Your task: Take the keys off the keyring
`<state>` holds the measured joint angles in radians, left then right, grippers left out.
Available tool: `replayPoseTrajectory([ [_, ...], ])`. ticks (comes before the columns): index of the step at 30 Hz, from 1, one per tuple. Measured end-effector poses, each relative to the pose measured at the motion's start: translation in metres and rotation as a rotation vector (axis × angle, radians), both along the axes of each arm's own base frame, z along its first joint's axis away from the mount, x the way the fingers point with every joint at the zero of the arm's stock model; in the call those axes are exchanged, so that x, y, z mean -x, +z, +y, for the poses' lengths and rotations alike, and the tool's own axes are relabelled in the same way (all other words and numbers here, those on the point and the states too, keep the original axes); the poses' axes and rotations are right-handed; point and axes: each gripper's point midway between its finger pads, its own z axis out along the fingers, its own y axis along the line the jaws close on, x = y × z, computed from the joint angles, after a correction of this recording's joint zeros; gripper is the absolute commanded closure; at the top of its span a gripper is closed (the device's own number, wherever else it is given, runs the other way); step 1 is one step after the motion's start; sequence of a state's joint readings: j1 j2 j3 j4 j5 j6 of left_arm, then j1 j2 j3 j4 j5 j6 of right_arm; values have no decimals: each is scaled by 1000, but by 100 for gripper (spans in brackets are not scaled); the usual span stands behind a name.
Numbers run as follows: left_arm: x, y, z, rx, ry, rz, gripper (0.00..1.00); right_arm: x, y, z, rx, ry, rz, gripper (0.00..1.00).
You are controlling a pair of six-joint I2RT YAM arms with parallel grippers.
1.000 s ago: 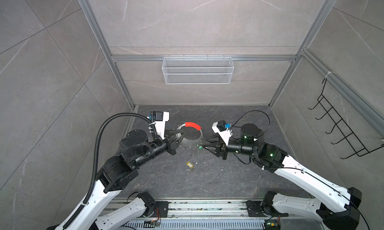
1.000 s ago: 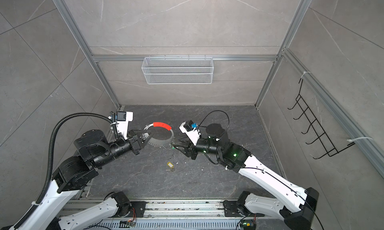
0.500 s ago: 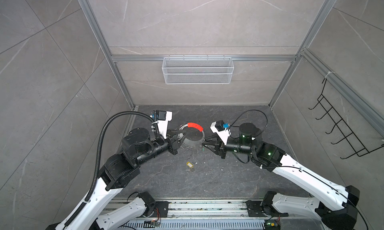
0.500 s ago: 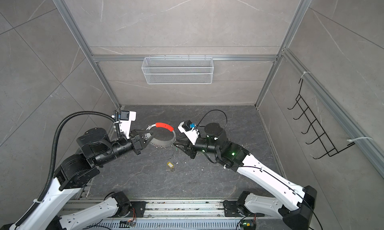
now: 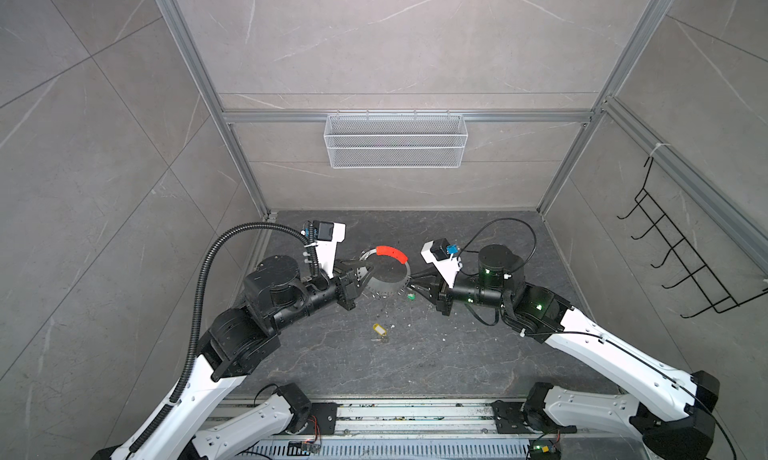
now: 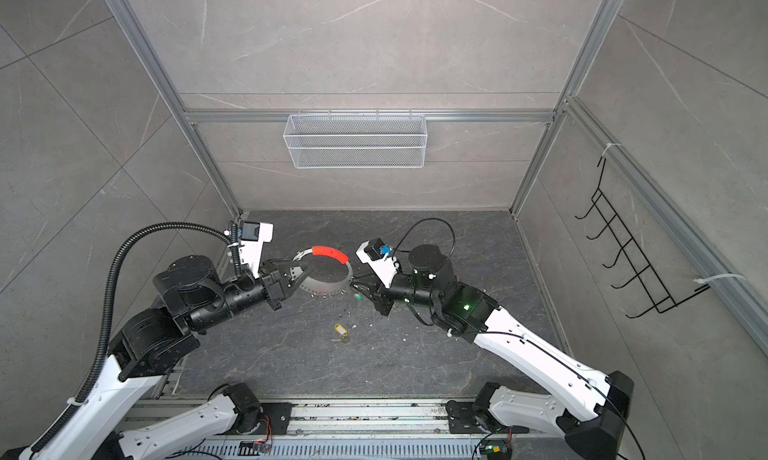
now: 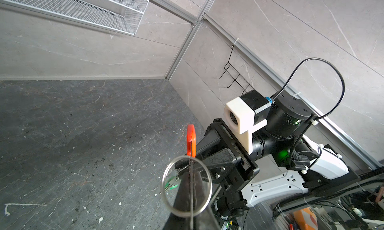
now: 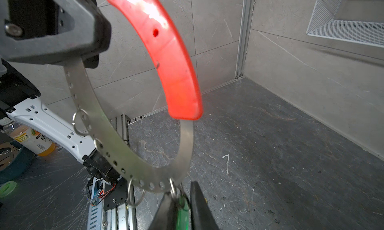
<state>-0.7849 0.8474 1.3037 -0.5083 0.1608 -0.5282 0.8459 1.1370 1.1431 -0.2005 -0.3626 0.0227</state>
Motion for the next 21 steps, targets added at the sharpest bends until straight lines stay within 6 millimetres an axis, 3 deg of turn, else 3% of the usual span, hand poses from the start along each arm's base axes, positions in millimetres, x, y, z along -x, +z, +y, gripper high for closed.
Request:
replayPoseTrajectory([
  [3,0,0,0,-1,2,1,100,1,-1,0,3,4,2,99],
  [10,1,-1,2,2,6,0,99,3,4,0,3,17,-3,100],
  [13,-1,-3,7,-1,37,3,70,3,4,-2,15,9,5,100],
  [14,-2,-5,10,-6,51,6,65,3,4,-3,19,7,8,100],
  [17,-5,-18,21,-35,110,25,57,5,9,-6,33,4,15,100],
  [21,-12,-40,37,-103,198,49,55,7,11,-7,54,13,30,100],
])
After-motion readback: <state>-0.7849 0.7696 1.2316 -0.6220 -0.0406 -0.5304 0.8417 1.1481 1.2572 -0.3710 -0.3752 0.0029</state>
